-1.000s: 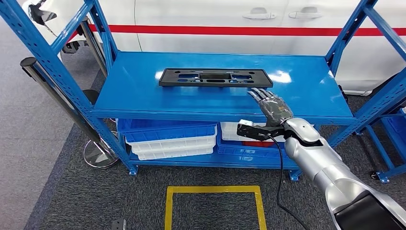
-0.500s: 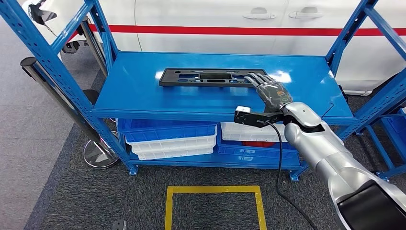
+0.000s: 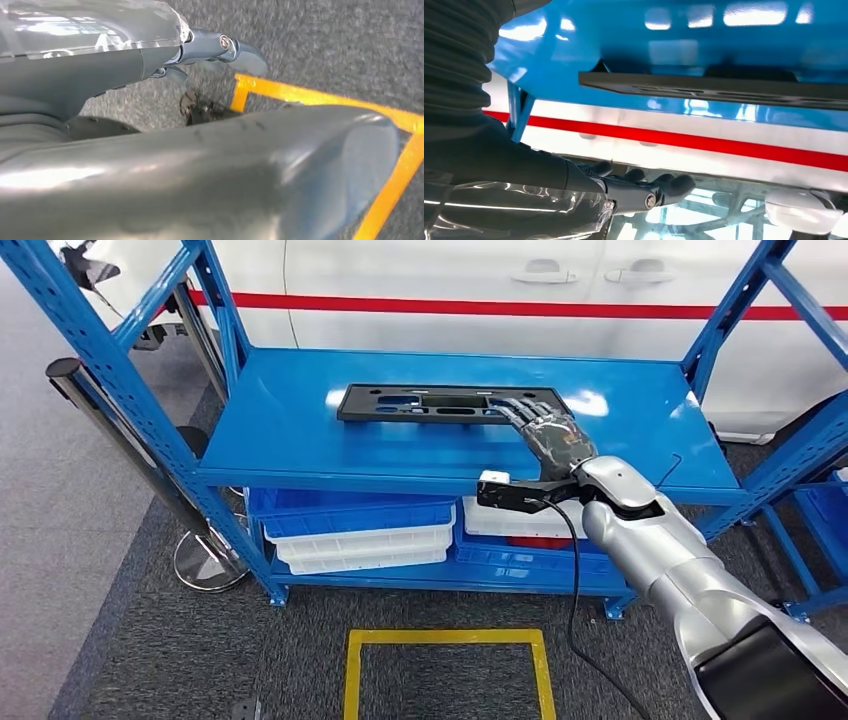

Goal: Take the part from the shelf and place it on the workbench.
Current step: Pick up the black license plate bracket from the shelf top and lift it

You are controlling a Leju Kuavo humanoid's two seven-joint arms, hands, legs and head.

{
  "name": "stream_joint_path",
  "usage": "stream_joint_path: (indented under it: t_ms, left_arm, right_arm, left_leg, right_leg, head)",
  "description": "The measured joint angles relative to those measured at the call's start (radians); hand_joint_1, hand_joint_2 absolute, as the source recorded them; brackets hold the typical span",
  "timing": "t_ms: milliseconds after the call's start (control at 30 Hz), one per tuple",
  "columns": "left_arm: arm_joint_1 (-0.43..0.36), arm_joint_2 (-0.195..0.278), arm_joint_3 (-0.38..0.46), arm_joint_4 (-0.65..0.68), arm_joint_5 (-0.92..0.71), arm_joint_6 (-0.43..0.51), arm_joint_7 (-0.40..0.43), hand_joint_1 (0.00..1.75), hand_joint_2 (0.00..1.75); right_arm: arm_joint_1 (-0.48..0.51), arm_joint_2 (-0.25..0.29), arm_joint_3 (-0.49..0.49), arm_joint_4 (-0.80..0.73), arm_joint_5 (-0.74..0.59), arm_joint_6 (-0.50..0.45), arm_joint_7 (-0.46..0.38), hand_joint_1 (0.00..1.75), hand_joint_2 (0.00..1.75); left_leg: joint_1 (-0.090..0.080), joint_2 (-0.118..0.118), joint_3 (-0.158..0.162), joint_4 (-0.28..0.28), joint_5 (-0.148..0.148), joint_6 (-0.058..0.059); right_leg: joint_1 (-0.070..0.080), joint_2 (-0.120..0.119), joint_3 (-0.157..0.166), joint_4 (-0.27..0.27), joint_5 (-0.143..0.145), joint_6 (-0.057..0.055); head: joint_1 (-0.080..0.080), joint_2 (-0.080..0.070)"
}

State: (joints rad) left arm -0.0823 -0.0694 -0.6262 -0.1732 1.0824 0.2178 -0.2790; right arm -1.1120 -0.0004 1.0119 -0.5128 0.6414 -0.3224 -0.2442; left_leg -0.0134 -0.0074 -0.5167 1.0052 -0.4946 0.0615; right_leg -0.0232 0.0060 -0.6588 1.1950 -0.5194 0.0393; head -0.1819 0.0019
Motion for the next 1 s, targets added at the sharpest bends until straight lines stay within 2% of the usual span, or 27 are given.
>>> stream_joint_path:
  t_ms: [33, 67, 100, 133, 200, 233, 267, 367, 500, 567, 600, 633, 667, 700, 733, 800, 833, 867, 933, 1000]
  left_arm:
    - [0.000, 0.000, 0.000, 0.000, 0.000, 0.000, 0.000, 0.00, 0.00]
    - [0.001, 0.000, 0.000, 0.000, 0.000, 0.000, 0.001, 0.00, 0.00]
    - [0.001, 0.000, 0.000, 0.000, 0.000, 0.000, 0.002, 0.00, 0.00]
    - [0.002, 0.000, 0.000, 0.000, 0.000, -0.001, 0.002, 0.00, 0.00]
    - [0.004, 0.000, 0.000, 0.000, 0.000, -0.002, 0.003, 0.00, 0.00]
    - [0.004, -0.001, 0.000, 0.000, 0.000, -0.002, 0.003, 0.00, 0.00]
    - [0.003, -0.001, 0.000, 0.000, 0.000, -0.002, 0.003, 0.00, 0.00]
    - [0.001, -0.001, 0.000, 0.000, 0.000, -0.002, 0.004, 0.00, 0.00]
    - [0.002, -0.001, 0.000, 0.000, 0.000, -0.002, 0.004, 0.00, 0.00]
    - [0.003, -0.003, 0.000, 0.000, 0.000, -0.002, 0.004, 0.00, 0.00]
    - [0.003, -0.003, 0.000, 0.000, 0.000, -0.003, 0.004, 0.00, 0.00]
    - [0.003, -0.003, 0.000, 0.000, 0.000, -0.003, 0.005, 0.00, 0.00]
    - [0.004, -0.003, 0.000, 0.000, -0.001, -0.002, 0.007, 0.00, 0.00]
    - [0.005, -0.002, 0.000, 0.000, -0.001, -0.002, 0.010, 0.00, 0.00]
    - [0.007, -0.002, 0.000, 0.000, -0.001, 0.000, 0.013, 0.00, 0.00]
    - [0.011, -0.002, 0.000, 0.000, -0.002, 0.003, 0.016, 0.00, 0.00]
    - [0.011, -0.003, 0.000, 0.000, -0.003, 0.005, 0.017, 0.00, 0.00]
    - [0.010, -0.003, 0.000, 0.000, -0.003, 0.006, 0.018, 0.00, 0.00]
    - [0.008, -0.004, 0.000, 0.000, -0.002, 0.005, 0.020, 0.00, 0.00]
    - [0.007, -0.005, 0.000, 0.000, -0.002, 0.004, 0.020, 0.00, 0.00]
  right_arm:
    - [0.001, 0.000, 0.001, 0.001, -0.002, 0.001, 0.000, 0.00, 1.75]
    - [0.005, -0.001, 0.003, 0.003, -0.003, 0.001, -0.001, 0.00, 1.75]
    - [0.009, -0.001, 0.004, 0.005, -0.003, 0.001, -0.001, 0.00, 1.75]
    - [0.011, -0.002, 0.006, 0.007, -0.003, 0.001, -0.001, 0.00, 1.75]
    - [0.015, -0.003, 0.008, 0.010, -0.004, -0.001, -0.002, 0.00, 1.75]
    - [0.016, -0.004, 0.009, 0.013, -0.004, -0.002, -0.003, 0.00, 1.75]
    - [0.018, -0.005, 0.010, 0.015, -0.005, -0.004, -0.003, 0.00, 1.75]
    - [0.022, -0.007, 0.012, 0.018, -0.006, -0.006, -0.005, 0.00, 1.75]
    - [0.024, -0.007, 0.012, 0.018, -0.006, -0.007, -0.005, 0.00, 1.75]
    - [0.027, -0.009, 0.013, 0.019, -0.006, -0.008, -0.006, 0.00, 1.75]
    - [0.029, -0.010, 0.013, 0.020, -0.006, -0.009, -0.007, 0.00, 1.75]
    - [0.034, -0.011, 0.014, 0.021, -0.008, -0.009, -0.007, 0.00, 1.75]
    - [0.041, -0.011, 0.015, 0.022, -0.012, -0.007, -0.007, 0.00, 1.75]
    - [0.048, -0.012, 0.016, 0.024, -0.018, -0.003, -0.008, 0.00, 1.75]
    - [0.055, -0.012, 0.017, 0.025, -0.025, 0.002, -0.008, 0.00, 1.75]
    - [0.060, -0.012, 0.018, 0.025, -0.034, 0.008, -0.008, 0.00, 1.75]
    - [0.063, -0.012, 0.018, 0.025, -0.036, 0.010, -0.008, 0.00, 1.75]
    - [0.067, -0.012, 0.019, 0.025, -0.036, 0.012, -0.007, 0.00, 1.75]
    - [0.073, -0.013, 0.021, 0.026, -0.036, 0.014, -0.007, 0.00, 1.75]
    - [0.077, -0.013, 0.023, 0.027, -0.037, 0.014, -0.007, 0.00, 1.75]
  left_leg:
    - [0.000, 0.001, 0.003, 0.000, -0.001, 0.001]
    - [0.000, 0.001, 0.008, 0.001, -0.005, 0.000]
    - [-0.001, 0.000, 0.014, 0.001, -0.010, -0.001]
    - [-0.001, -0.002, 0.024, 0.001, -0.017, -0.004]
    - [0.000, -0.004, 0.046, 0.000, -0.037, -0.011]
    - [0.000, -0.004, 0.055, 0.000, -0.046, -0.016]
    - [0.000, -0.004, 0.060, -0.001, -0.054, -0.021]
    - [0.001, -0.004, 0.060, -0.005, -0.063, -0.032]
    - [0.002, -0.003, 0.061, -0.007, -0.064, -0.033]
    - [0.001, -0.002, 0.069, -0.003, -0.058, -0.041]
    - [0.002, -0.001, 0.059, 0.026, -0.051, -0.048]
    - [0.007, 0.000, 0.005, 0.103, -0.073, -0.059]
    - [0.014, 0.001, -0.054, 0.167, -0.091, -0.068]
    - [0.022, 0.001, -0.111, 0.214, -0.096, -0.079]
    - [0.029, 0.001, -0.151, 0.213, -0.085, -0.088]
    - [0.037, 0.003, -0.140, 0.082, 0.039, -0.096]
    - [0.038, 0.004, -0.135, 0.036, 0.084, -0.092]
    - [0.037, 0.004, -0.135, 0.013, 0.110, -0.086]
    - [0.034, 0.003, -0.136, 0.011, 0.115, -0.069]
    - [0.034, 0.001, -0.136, 0.008, 0.119, -0.064]
  right_leg:
    - [0.001, 0.000, -0.044, 0.060, -0.017, 0.000]
    - [0.001, 0.000, -0.081, 0.102, -0.021, 0.001]
    - [0.000, -0.001, -0.105, 0.114, -0.006, 0.000]
    - [0.000, -0.001, -0.110, 0.088, 0.029, -0.002]
    - [0.003, -0.001, -0.080, -0.036, 0.127, -0.012]
    - [0.008, -0.001, -0.064, -0.096, 0.155, -0.017]
    - [0.012, -0.002, -0.054, -0.133, 0.171, -0.024]
    - [0.019, -0.002, -0.050, -0.152, 0.169, -0.034]
    - [0.020, -0.002, -0.050, -0.155, 0.169, -0.035]
    - [0.020, -0.001, -0.039, -0.165, 0.160, -0.044]
    - [0.018, 0.000, -0.025, -0.175, 0.154, -0.050]
    - [0.014, 0.000, 0.000, -0.185, 0.140, -0.056]
    - [0.009, 0.001, 0.026, -0.193, 0.127, -0.056]
    - [0.005, 0.002, 0.052, -0.199, 0.111, -0.056]
    - [0.001, 0.003, 0.075, -0.201, 0.094, -0.052]
    - [-0.002, 0.004, 0.096, -0.196, 0.074, -0.040]
    - [-0.002, 0.005, 0.100, -0.193, 0.066, -0.033]
    - [-0.001, 0.006, 0.101, -0.191, 0.059, -0.025]
    - [0.000, 0.007, 0.103, -0.190, 0.050, -0.015]
    - [-0.001, 0.006, 0.105, -0.192, 0.049, -0.020]
  head:
    - [0.000, 0.000]
    - [0.000, 0.000]
    - [0.000, 0.000]
    - [0.000, 0.000]
    - [0.000, 0.000]
    - [0.001, 0.000]
    - [0.001, 0.000]
    - [0.000, 0.001]
    - [0.000, 0.000]
    - [0.000, 0.000]
    - [0.000, 0.000]
    - [0.000, 0.000]
    - [0.000, 0.000]
    - [0.000, 0.000]
    - [0.000, 0.000]
    - [0.000, 0.000]
    - [0.000, 0.000]
    - [0.001, 0.000]
    - [0.001, 0.000]
    - [0.001, 0.000]
